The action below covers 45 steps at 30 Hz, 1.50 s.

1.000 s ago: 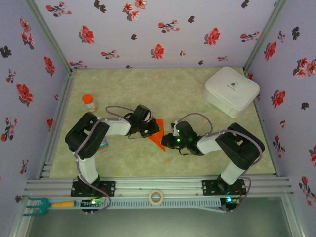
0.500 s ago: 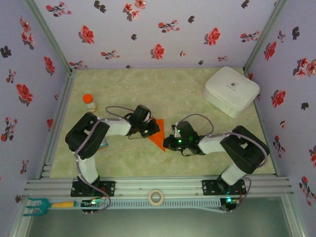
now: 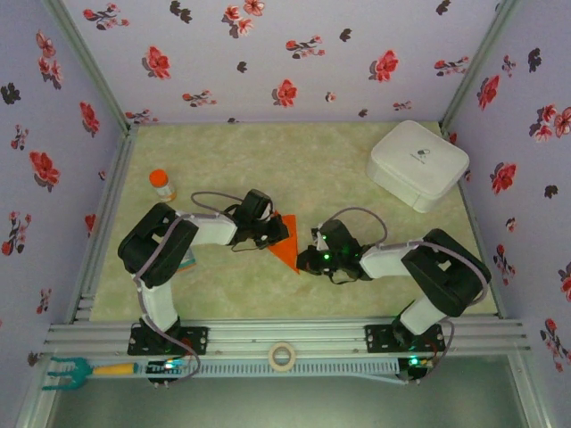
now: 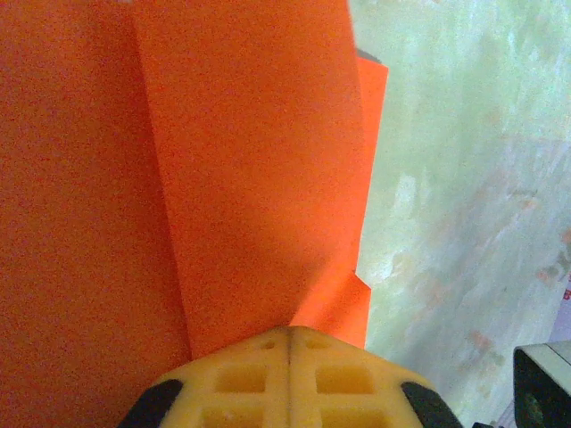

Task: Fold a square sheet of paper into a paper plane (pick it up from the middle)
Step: Fourth fold the wing at the center of the table.

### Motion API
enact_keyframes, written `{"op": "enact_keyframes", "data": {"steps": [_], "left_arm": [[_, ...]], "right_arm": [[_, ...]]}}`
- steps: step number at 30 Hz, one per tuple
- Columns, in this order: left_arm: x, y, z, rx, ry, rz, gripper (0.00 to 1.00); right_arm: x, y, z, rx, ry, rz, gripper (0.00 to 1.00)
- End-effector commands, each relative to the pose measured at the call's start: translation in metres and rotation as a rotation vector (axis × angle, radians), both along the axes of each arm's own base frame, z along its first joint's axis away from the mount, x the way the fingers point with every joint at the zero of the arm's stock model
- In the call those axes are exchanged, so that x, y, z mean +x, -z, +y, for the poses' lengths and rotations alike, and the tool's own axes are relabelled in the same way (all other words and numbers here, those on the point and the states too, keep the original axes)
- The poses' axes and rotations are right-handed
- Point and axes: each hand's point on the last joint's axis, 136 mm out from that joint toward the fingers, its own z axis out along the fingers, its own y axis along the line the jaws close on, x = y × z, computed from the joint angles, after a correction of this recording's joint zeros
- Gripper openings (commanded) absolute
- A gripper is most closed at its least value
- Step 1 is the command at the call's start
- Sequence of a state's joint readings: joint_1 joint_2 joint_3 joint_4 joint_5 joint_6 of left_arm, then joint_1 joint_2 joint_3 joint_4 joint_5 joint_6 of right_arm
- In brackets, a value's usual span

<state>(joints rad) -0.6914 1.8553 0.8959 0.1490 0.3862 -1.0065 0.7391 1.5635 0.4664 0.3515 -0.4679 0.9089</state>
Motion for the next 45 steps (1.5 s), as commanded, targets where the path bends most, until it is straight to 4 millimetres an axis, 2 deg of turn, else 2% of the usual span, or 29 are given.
{"op": "enact_keyframes", "data": {"steps": [1,4,6,14,19,22,26,28,30,33,36,39,45], "left_arm": [[-0.013,0.027,0.014,0.079,0.001,0.047,0.03],[-0.013,0.027,0.014,0.077,0.001,0.045,0.03],[-0.013,0.027,0.014,0.078,0.000,0.048,0.03],[-0.013,0.027,0.014,0.075,-0.002,0.048,0.03],[-0.013,0.027,0.014,0.074,-0.001,0.046,0.03],[-0.013,0.027,0.014,0.074,-0.001,0.047,0.03],[-0.014,0.028,0.014,0.074,-0.003,0.050,0.02],[-0.014,0.028,0.015,0.073,-0.005,0.048,0.02],[-0.014,0.029,0.015,0.074,-0.005,0.048,0.02],[-0.014,0.030,0.015,0.075,-0.006,0.051,0.02],[-0.014,0.030,0.015,0.073,-0.004,0.052,0.02],[-0.015,0.030,0.015,0.073,-0.001,0.052,0.02],[-0.016,0.031,0.014,0.074,0.002,0.055,0.02]], "right_arm": [[-0.015,0.013,-0.014,-0.056,-0.008,0.055,0.12],[-0.015,0.012,-0.019,-0.079,0.002,0.049,0.19],[-0.016,0.012,-0.020,-0.085,0.003,0.048,0.19],[-0.019,0.022,-0.024,-0.115,0.000,0.073,0.07],[-0.019,0.020,-0.026,-0.117,0.010,0.070,0.09],[-0.016,0.010,-0.026,-0.106,0.017,0.046,0.12],[-0.002,-0.019,-0.023,-0.081,0.048,-0.032,0.29],[0.006,-0.033,-0.024,-0.088,0.065,-0.077,0.31],[0.011,-0.049,-0.015,-0.056,0.043,-0.110,0.26],[0.015,-0.060,0.002,-0.002,-0.006,-0.111,0.12],[0.018,-0.058,0.017,0.012,-0.040,-0.092,0.05],[0.020,-0.044,0.023,-0.035,-0.055,-0.067,0.04],[0.024,-0.031,0.032,-0.068,-0.075,-0.045,0.04]]}}
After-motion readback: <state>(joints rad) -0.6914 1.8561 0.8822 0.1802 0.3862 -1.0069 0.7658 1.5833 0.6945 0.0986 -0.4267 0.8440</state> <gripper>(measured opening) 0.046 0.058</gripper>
